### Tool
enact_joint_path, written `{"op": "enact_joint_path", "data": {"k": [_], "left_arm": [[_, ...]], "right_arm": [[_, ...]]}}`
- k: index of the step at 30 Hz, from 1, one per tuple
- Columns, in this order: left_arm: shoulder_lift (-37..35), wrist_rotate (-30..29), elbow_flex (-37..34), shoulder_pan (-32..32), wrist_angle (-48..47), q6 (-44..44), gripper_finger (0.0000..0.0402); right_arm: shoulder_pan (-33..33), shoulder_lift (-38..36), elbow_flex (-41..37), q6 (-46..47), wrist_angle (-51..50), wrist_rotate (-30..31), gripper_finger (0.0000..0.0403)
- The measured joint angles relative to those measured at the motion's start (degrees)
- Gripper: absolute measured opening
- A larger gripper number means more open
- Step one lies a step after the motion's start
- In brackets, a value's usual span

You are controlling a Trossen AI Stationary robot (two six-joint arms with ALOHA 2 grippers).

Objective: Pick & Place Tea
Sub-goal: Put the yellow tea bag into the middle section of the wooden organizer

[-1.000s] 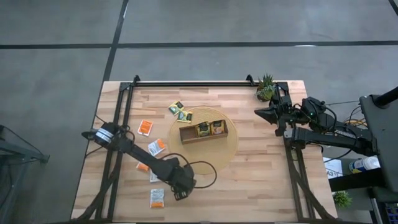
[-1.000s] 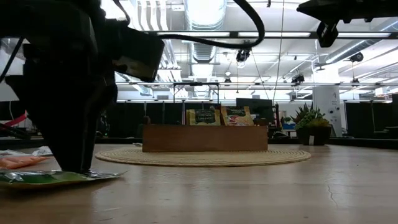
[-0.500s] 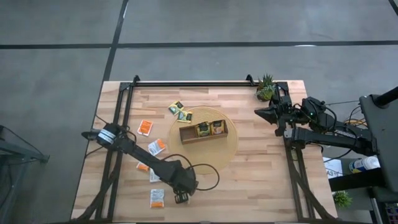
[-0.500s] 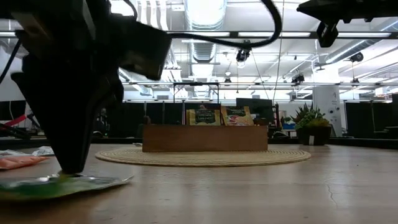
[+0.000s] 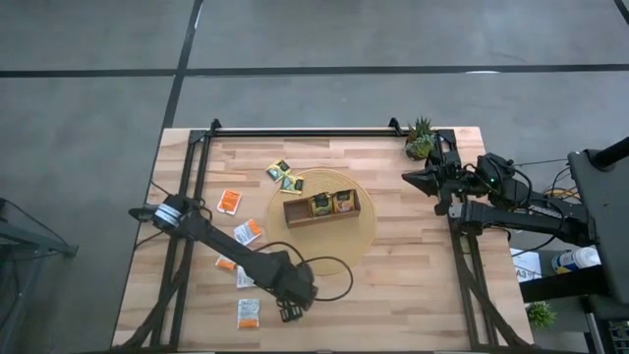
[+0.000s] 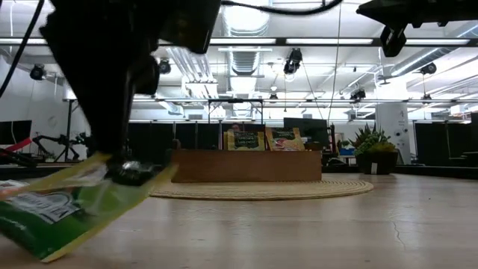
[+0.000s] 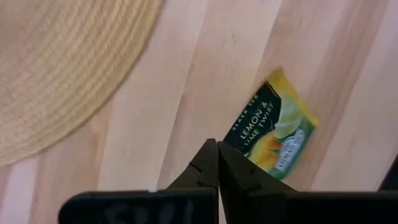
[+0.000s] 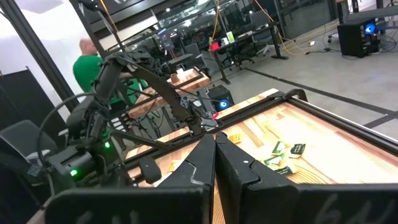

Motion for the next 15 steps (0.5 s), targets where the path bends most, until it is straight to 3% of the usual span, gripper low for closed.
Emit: {"op": "enact_joint_path", "data": {"k": [15], "left_arm": [[-0.1,-3.5,3.5,2.1,-3.5,2.3,0.0]], "right_arm": [[0.0,0.0,0.0,0.1,0.0,-0.4,0.0008]]}}
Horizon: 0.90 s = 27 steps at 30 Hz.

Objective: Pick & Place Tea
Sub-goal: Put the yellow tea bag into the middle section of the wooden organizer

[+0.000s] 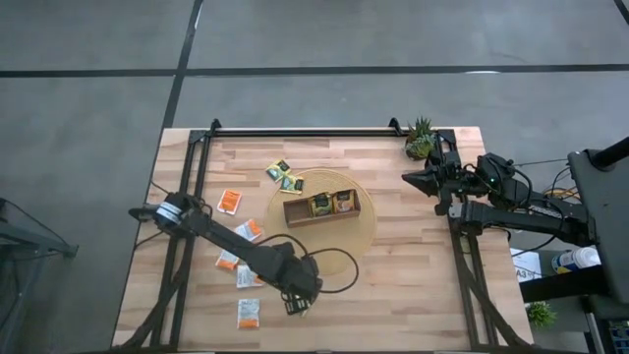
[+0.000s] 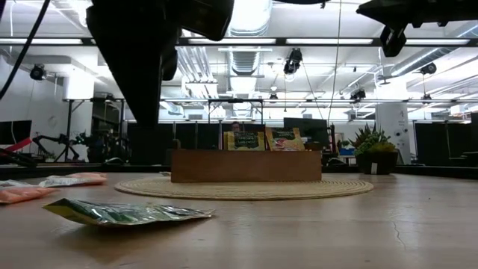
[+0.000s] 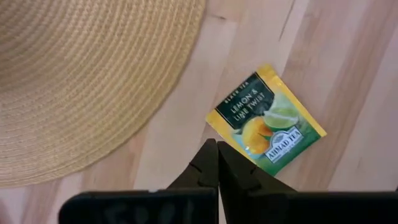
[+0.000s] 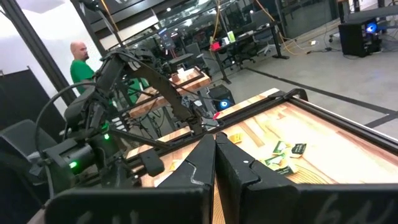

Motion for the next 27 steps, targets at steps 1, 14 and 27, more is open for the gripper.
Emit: {"op": "enact_joint_path", "data": {"k": [1,14,27], "left_arm": [[0.0,0.0,0.0,0.2,0.0,0.2,0.0],[-1.3,1.4,4.2,-0.6,1.2,-11.8,0.0],[-1.2,4.8,4.7,-0.2,7.4,-26.7,0.0148]], "right_arm": [[0.0,0.0,0.0,0.1,0.0,-0.3,0.0008],[0.0,0.0,0.0,0.1,0.0,-2.7,0.0008],[0.0,0.0,0.0,0.1,0.0,-2.8,0.0008]]}}
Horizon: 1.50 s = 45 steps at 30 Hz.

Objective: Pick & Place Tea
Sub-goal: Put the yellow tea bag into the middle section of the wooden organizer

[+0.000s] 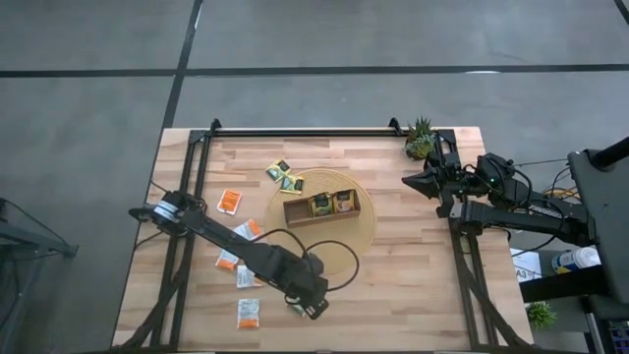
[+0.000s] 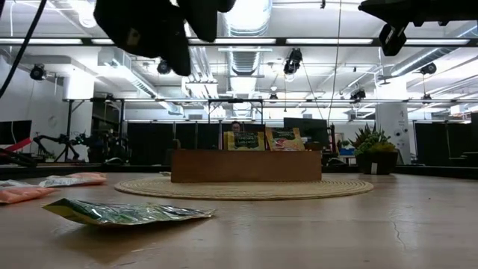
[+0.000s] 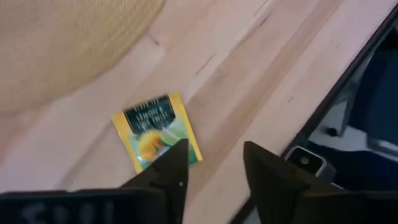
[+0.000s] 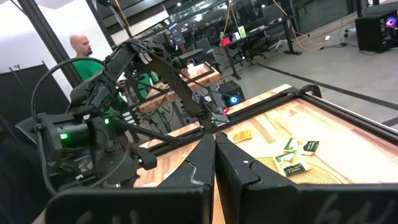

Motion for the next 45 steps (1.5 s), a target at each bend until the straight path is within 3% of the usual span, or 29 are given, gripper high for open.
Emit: {"op": "enact_joint_path", "data": {"k": [4,13,45], "left_arm": [[0.0,1.6,0.0,0.0,0.0,-5.2,0.0172],[0.4,1.3,-0.1,-0.5,-0.1,-11.3,0.0165],[11.2,1.8,-0.2,-2.7,-1.6,-10.5,0.0158]], "right_arm": [[0.0,0.0,0.0,0.0,0.0,0.0,0.0008],[0.0,0.0,0.0,0.0,0.0,0.0,0.0008],[0.0,0.0,0.0,-0.2,-1.4,0.1,0.0008]]}}
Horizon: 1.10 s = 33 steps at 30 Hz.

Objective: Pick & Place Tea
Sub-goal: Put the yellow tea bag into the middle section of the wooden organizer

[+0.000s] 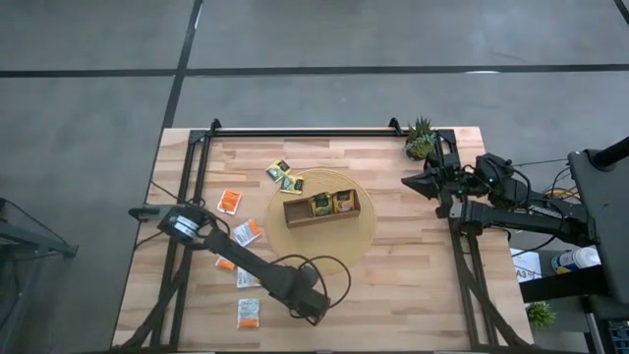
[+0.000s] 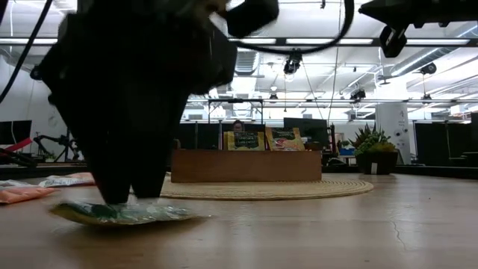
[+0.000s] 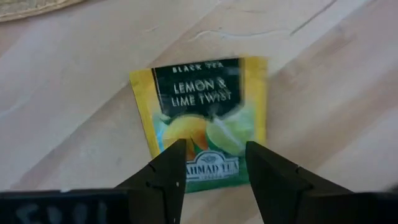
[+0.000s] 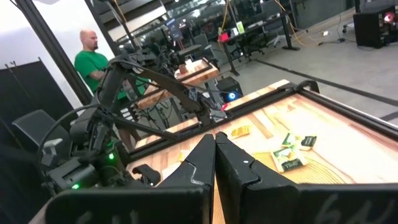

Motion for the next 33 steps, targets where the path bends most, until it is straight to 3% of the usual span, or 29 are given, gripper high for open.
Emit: {"op": "enact_joint_path", "data": {"k": [9,12,16,23,26,33], "left_arm": [[3.2,0.2,0.3,0.0,-0.4,2.0,0.0154],[4.0,0.3,0.3,0.0,-0.8,2.5,0.0113],[4.5,-0.3,0.2,0.0,-0.4,5.6,0.0018],[2.5,-1.8,0.2,0.5,-1.0,4.9,0.0002],[0.4,-7.0,0.2,0.8,-3.2,3.4,0.0001],[-6.2,-26.0,3.2,2.1,-8.3,1.0,0.0]], "right_arm": [[0.0,0.0,0.0,0.1,-2.7,0.0,0.0008],[0.0,0.0,0.0,0.0,-2.6,0.1,0.0008],[0.0,0.0,0.0,0.0,-2.6,0.1,0.0008],[0.0,0.0,0.0,0.2,-2.6,0.2,0.0008],[0.0,0.0,0.0,0.2,-2.5,0.2,0.0008],[0.0,-0.1,0.0,0.4,-2.4,0.2,0.0008]]}}
